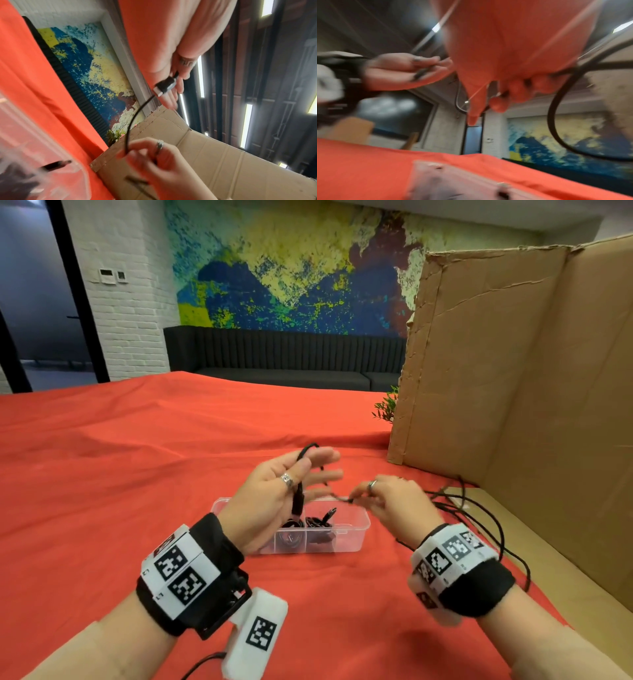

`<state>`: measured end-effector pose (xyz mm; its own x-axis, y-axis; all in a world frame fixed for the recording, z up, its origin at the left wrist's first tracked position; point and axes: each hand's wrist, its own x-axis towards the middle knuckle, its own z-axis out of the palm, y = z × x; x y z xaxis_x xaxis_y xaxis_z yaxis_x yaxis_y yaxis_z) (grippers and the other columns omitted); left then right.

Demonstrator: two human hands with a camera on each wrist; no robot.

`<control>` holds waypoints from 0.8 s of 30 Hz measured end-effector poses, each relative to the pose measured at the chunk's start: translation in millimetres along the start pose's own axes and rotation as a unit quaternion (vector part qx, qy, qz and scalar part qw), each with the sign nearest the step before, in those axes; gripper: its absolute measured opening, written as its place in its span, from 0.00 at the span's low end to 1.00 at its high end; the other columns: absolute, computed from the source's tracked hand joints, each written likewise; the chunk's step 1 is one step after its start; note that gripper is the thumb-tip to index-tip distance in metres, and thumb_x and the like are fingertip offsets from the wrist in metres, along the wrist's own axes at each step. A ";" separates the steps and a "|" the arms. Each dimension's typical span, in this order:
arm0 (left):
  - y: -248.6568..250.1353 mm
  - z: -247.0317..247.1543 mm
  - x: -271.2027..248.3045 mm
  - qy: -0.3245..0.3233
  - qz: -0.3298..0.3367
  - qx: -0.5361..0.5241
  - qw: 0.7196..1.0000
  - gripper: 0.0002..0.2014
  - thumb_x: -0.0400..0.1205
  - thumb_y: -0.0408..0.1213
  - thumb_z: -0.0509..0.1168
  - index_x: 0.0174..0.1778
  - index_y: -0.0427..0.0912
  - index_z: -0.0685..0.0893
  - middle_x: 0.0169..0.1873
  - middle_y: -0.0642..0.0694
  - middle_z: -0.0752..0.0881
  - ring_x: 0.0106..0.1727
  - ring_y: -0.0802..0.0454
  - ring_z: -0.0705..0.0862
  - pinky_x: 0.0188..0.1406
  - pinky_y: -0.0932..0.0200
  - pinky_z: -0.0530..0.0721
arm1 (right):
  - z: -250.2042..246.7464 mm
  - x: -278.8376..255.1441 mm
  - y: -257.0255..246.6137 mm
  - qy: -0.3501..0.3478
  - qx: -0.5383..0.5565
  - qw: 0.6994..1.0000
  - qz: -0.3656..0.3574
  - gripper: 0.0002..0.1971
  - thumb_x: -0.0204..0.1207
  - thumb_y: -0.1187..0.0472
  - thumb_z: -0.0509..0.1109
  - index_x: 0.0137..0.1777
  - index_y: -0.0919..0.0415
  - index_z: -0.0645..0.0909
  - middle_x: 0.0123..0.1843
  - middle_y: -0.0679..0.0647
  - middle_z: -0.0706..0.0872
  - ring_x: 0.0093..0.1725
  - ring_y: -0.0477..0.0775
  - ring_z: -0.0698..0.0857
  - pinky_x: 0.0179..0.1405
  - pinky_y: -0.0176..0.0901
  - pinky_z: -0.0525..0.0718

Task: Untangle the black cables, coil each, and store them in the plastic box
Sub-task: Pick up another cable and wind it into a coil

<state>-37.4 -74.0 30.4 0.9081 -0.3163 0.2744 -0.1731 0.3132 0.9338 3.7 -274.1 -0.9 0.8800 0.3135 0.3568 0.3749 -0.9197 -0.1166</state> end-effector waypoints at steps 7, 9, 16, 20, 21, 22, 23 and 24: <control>-19.4 1.9 33.3 0.065 0.089 0.208 0.972 0.12 0.86 0.29 0.53 0.59 0.42 0.78 0.53 0.44 0.86 0.51 0.60 0.86 0.54 0.69 0.82 | -7.7 -17.1 -35.8 0.099 0.100 0.964 -0.225 0.17 0.76 0.43 0.58 0.43 0.47 0.86 0.30 0.38 0.70 0.38 0.43 0.69 0.35 0.42 0.56; -22.9 -0.8 28.2 0.006 0.085 0.338 0.937 0.10 0.86 0.31 0.52 0.51 0.43 0.79 0.41 0.47 0.87 0.38 0.61 0.87 0.40 0.68 0.81 | -25.9 -8.5 -25.1 0.160 0.130 0.961 -0.182 0.18 0.75 0.43 0.59 0.40 0.51 0.87 0.29 0.36 0.66 0.36 0.42 0.69 0.38 0.43 0.63; -7.4 14.1 17.7 -0.043 -0.056 0.078 0.995 0.24 0.84 0.49 0.48 0.40 0.34 0.81 0.17 0.49 0.72 0.18 0.55 0.67 0.23 0.62 0.74 | -35.3 13.9 -13.9 0.193 0.327 0.922 -0.070 0.07 0.70 0.52 0.75 0.33 0.39 0.83 0.32 0.47 0.86 0.33 0.42 0.80 0.39 0.41 0.79; 6.1 11.1 16.6 -0.005 -0.017 -0.073 0.997 0.14 0.83 0.36 0.53 0.47 0.30 0.80 0.22 0.51 0.80 0.17 0.59 0.67 0.22 0.65 0.76 | -8.5 15.1 -7.1 0.085 0.284 0.954 -0.035 0.07 0.76 0.42 0.65 0.44 0.37 0.84 0.31 0.39 0.86 0.32 0.45 0.81 0.41 0.48 0.82; 8.2 10.1 19.2 0.007 0.003 -0.080 0.997 0.14 0.83 0.34 0.53 0.50 0.29 0.80 0.28 0.50 0.86 0.19 0.60 0.71 0.23 0.65 0.78 | 2.3 11.6 -9.0 0.026 0.252 0.967 -0.042 0.08 0.78 0.44 0.63 0.50 0.39 0.83 0.30 0.38 0.83 0.30 0.43 0.79 0.40 0.47 0.82; 8.7 8.5 23.0 0.020 0.022 -0.077 0.997 0.13 0.84 0.31 0.52 0.53 0.27 0.79 0.36 0.47 0.90 0.22 0.59 0.76 0.25 0.65 0.81 | 12.0 6.5 -14.7 -0.030 0.219 0.974 -0.055 0.10 0.81 0.48 0.61 0.55 0.43 0.82 0.31 0.38 0.83 0.31 0.43 0.79 0.42 0.47 0.81; 8.5 7.3 27.1 0.031 0.042 -0.060 0.997 0.12 0.85 0.30 0.53 0.56 0.27 0.78 0.43 0.44 0.90 0.28 0.57 0.83 0.30 0.64 0.84 | 19.2 1.3 -22.5 -0.070 0.195 0.975 -0.078 0.10 0.82 0.51 0.60 0.57 0.49 0.81 0.36 0.41 0.85 0.36 0.47 0.82 0.47 0.48 0.82; 6.8 5.7 30.8 0.044 0.062 -0.019 0.997 0.11 0.85 0.29 0.53 0.58 0.28 0.76 0.48 0.42 0.89 0.36 0.54 0.88 0.36 0.62 0.87 | 22.0 -4.5 -30.7 -0.091 0.189 0.972 -0.105 0.11 0.82 0.54 0.60 0.57 0.54 0.81 0.43 0.48 0.87 0.43 0.51 0.84 0.51 0.51 0.82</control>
<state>-12.7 -86.7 46.6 0.9108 -0.1950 0.3639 -0.2722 0.3791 0.8844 -5.4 -242.1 -19.3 0.7965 0.5530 0.2444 0.6022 -0.6893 -0.4028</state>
